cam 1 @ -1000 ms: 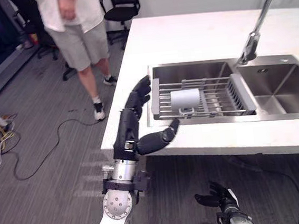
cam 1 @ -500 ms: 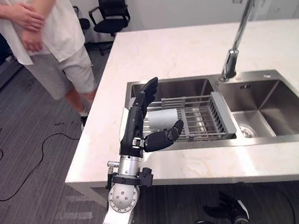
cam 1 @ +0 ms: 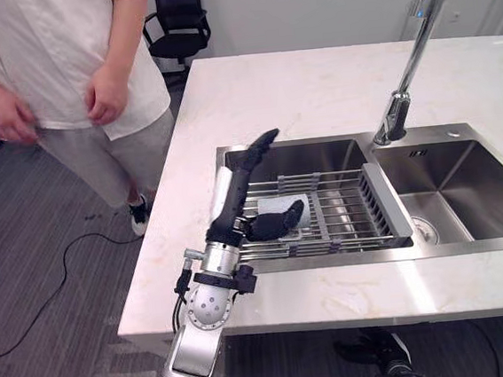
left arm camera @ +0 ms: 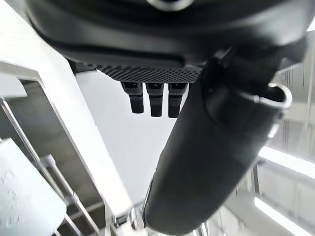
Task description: Walk over to the sink, pick up the cup, carry it to the dishwasher, place the cup inside the dishwasher, then close the dishwasher door
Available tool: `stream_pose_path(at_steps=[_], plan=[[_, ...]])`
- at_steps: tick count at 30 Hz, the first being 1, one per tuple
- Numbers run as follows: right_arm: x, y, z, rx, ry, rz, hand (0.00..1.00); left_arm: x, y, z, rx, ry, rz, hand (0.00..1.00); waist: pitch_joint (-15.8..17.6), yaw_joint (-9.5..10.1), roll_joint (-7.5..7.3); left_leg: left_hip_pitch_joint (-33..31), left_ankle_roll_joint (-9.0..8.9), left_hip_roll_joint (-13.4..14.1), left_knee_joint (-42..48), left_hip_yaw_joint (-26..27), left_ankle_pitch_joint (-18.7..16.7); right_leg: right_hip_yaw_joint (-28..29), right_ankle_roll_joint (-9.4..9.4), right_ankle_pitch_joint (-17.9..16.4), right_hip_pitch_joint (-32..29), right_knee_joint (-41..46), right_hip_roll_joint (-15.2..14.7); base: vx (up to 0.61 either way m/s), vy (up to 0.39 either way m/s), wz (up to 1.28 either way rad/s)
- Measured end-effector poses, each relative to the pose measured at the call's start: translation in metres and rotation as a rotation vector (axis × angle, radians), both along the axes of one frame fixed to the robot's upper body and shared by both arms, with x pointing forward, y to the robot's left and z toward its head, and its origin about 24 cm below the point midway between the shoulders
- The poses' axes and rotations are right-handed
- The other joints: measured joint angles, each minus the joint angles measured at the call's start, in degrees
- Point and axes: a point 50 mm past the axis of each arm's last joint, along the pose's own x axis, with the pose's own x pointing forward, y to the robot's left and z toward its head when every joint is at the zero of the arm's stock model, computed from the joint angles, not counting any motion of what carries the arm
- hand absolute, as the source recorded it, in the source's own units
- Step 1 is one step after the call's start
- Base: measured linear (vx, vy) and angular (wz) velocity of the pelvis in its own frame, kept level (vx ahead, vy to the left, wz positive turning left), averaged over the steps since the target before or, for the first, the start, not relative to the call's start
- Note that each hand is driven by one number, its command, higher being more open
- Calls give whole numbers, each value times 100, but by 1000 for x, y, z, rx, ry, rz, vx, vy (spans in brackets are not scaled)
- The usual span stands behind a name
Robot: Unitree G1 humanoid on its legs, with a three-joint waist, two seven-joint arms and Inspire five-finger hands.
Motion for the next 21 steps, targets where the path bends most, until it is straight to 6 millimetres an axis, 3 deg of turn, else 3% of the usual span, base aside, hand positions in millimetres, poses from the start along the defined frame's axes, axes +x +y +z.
stream_pose_path(at_steps=[3,6,13,15,21], plan=[[-4,1,-4,13,29,2,90,9,-7,-11,64,38,-26,90,-90,-102,19,213,-8,-20,-524,17,325,89,-74,243,105,-370,67,-5,-39,-19],[-10,-3,-7,8,57,-15,90,17,-8,-28,135,95,-22,90,-157,-145,118,377,-38,44,-913,-4,410,150,-103,436,172,-643,175,-38,-12,-19],[-22,-11,-10,-4,104,-38,90,23,13,-65,309,222,39,90,-123,-271,64,305,-66,-56,-1255,-128,530,331,-9,1129,202,-1427,196,-113,41,-14],[-24,-11,-11,-2,113,-39,90,25,20,-67,312,236,70,90,-99,-308,27,264,-32,-122,-1261,-86,557,380,14,1332,274,-1717,140,-124,56,-14],[-25,-10,-12,-1,117,-40,90,29,31,-63,292,213,152,90,-84,-417,4,170,-50,-160,-1283,-89,595,390,-7,1494,290,-2034,108,-38,12,-1]])
